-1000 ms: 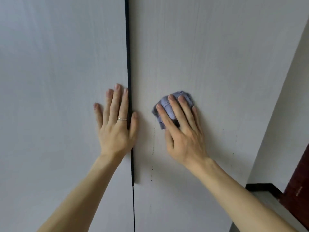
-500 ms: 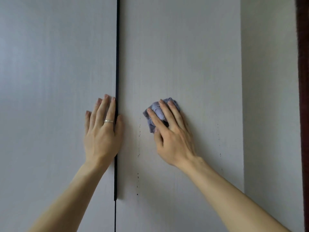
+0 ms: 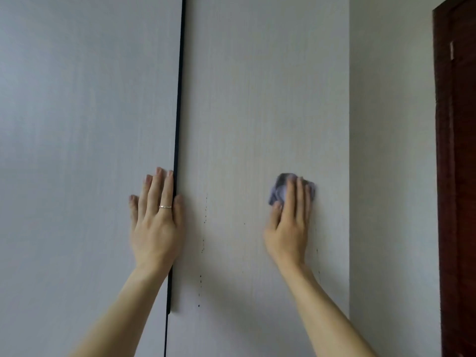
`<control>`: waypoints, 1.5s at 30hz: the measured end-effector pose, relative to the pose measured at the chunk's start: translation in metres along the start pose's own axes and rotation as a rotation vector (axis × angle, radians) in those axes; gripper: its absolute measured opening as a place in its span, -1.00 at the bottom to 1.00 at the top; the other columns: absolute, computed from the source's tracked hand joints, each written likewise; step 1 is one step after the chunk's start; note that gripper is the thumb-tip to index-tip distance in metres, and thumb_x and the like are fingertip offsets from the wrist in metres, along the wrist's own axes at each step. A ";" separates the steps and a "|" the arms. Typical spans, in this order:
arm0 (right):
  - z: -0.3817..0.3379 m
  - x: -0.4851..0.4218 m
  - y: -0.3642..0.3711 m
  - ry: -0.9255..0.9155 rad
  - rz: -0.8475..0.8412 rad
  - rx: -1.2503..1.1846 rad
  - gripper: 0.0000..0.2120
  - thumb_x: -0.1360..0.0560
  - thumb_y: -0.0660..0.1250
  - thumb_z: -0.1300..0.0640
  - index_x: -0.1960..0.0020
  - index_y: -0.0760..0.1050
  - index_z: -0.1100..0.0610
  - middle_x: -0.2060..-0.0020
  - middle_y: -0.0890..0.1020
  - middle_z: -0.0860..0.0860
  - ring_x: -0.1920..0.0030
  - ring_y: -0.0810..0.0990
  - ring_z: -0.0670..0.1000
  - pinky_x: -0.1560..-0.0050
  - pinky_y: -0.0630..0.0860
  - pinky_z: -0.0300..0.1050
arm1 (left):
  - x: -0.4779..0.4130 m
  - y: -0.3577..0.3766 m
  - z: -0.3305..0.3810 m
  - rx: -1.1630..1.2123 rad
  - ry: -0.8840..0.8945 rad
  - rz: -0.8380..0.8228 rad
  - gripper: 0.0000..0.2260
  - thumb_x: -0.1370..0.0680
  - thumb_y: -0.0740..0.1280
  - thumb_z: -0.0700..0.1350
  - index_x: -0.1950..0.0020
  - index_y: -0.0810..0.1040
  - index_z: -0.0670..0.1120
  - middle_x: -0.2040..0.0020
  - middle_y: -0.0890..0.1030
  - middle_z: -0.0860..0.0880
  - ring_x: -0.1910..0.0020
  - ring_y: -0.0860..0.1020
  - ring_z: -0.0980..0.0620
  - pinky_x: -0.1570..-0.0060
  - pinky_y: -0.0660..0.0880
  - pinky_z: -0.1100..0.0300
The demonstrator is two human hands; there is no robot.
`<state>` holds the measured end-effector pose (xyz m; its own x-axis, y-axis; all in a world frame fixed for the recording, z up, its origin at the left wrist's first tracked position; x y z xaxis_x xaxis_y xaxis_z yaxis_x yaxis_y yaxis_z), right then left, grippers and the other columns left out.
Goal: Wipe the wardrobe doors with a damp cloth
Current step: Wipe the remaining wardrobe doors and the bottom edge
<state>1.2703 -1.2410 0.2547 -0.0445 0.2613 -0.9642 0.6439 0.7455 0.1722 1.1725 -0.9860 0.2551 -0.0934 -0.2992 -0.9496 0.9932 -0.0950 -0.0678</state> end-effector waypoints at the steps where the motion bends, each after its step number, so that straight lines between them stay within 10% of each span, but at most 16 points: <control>1: -0.027 0.015 0.011 -0.174 -0.110 -0.024 -0.51 -0.63 0.17 0.22 -0.53 0.26 0.28 -0.55 0.26 0.18 -0.59 0.11 0.19 -0.56 0.14 0.16 | -0.001 0.000 -0.001 -0.015 0.012 -0.003 -0.53 -0.71 -0.01 0.04 -0.64 0.13 0.06 -0.62 0.08 0.14 -0.61 -0.01 0.12 -0.57 -0.19 0.09; 5: -0.061 0.028 0.027 -0.686 -0.405 -0.002 -0.56 -0.62 0.21 0.17 -0.49 0.40 0.16 -0.51 0.34 0.16 -0.56 0.22 0.18 -0.53 0.22 0.13 | -0.002 0.002 0.001 -0.042 0.026 -0.026 -0.50 -0.69 -0.05 0.07 -0.64 0.13 0.04 -0.62 0.06 0.13 -0.61 -0.04 0.15 -0.56 -0.19 0.08; 12: -0.043 -0.059 0.012 -0.127 0.059 0.087 -0.58 -0.58 0.26 0.18 -0.43 0.48 0.11 -0.32 0.51 0.15 -0.31 0.37 0.24 -0.32 0.33 0.03 | 0.000 0.006 -0.001 -0.070 0.015 -0.030 -0.51 -0.70 -0.12 0.09 -0.65 0.01 0.10 -0.63 -0.03 0.18 -0.59 -0.16 0.23 -0.55 -0.28 0.11; 19: -0.125 0.014 0.043 -0.969 -0.411 0.030 -0.51 -0.43 0.27 0.29 -0.34 0.57 0.06 -0.25 0.61 0.07 -0.26 0.55 0.19 -0.27 0.52 0.05 | 0.016 0.006 -0.010 -0.131 0.076 0.009 -0.52 -0.71 -0.03 0.05 -0.65 0.08 0.04 -0.64 0.06 0.09 -0.62 -0.02 0.11 -0.56 -0.17 0.06; 25: -0.119 -0.088 0.053 -0.362 -0.224 -0.049 -0.57 -0.48 0.20 0.29 -0.33 0.55 0.19 -0.37 0.51 0.16 -0.42 0.43 0.22 -0.38 0.42 0.08 | 0.021 0.005 -0.013 -0.149 0.099 0.039 -0.51 -0.70 0.00 0.02 -0.65 0.09 0.04 -0.64 0.05 0.10 -0.62 -0.04 0.11 -0.57 -0.11 0.00; 33: -0.152 -0.001 0.056 -0.906 -0.444 -0.066 -0.69 -0.62 0.29 0.14 -0.33 0.58 0.16 -0.39 0.51 0.15 -0.46 0.41 0.16 -0.41 0.42 0.10 | 0.021 -0.001 -0.014 -0.141 0.114 0.109 -0.54 -0.70 0.06 0.03 -0.61 0.23 0.00 -0.61 0.21 0.04 -0.60 0.07 0.10 -0.57 -0.05 0.02; 40: -0.146 -0.018 0.064 -0.614 -0.330 -0.054 -0.68 -0.60 0.30 0.21 -0.34 0.57 0.14 -0.43 0.46 0.17 -0.49 0.35 0.19 -0.46 0.35 0.11 | 0.021 -0.003 -0.012 -0.142 0.142 0.123 -0.55 -0.71 0.06 0.01 -0.61 0.24 -0.02 -0.60 0.23 0.02 -0.60 0.12 0.06 -0.55 0.02 -0.02; 45: -0.131 0.043 0.042 -0.858 -0.465 -0.056 -0.67 -0.56 0.36 0.26 -0.31 0.59 0.14 -0.40 0.50 0.12 -0.47 0.39 0.13 -0.41 0.41 0.11 | 0.043 -0.004 -0.020 -0.177 0.264 0.106 -0.54 -0.70 0.09 -0.03 -0.59 0.26 -0.11 -0.60 0.25 -0.04 -0.59 0.16 -0.01 -0.55 0.10 -0.09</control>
<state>1.1952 -1.1184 0.2472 0.3003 -0.5843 -0.7539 0.6644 0.6953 -0.2742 1.1664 -0.9796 0.2086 0.0097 -0.0405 -0.9991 0.9953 0.0970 0.0057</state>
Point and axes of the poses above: each hand's wrist, its own x-axis away from the middle knuckle, its own y-axis out of the palm, z = x × y, the point moved 8 cm from there along -x, towards the middle knuckle
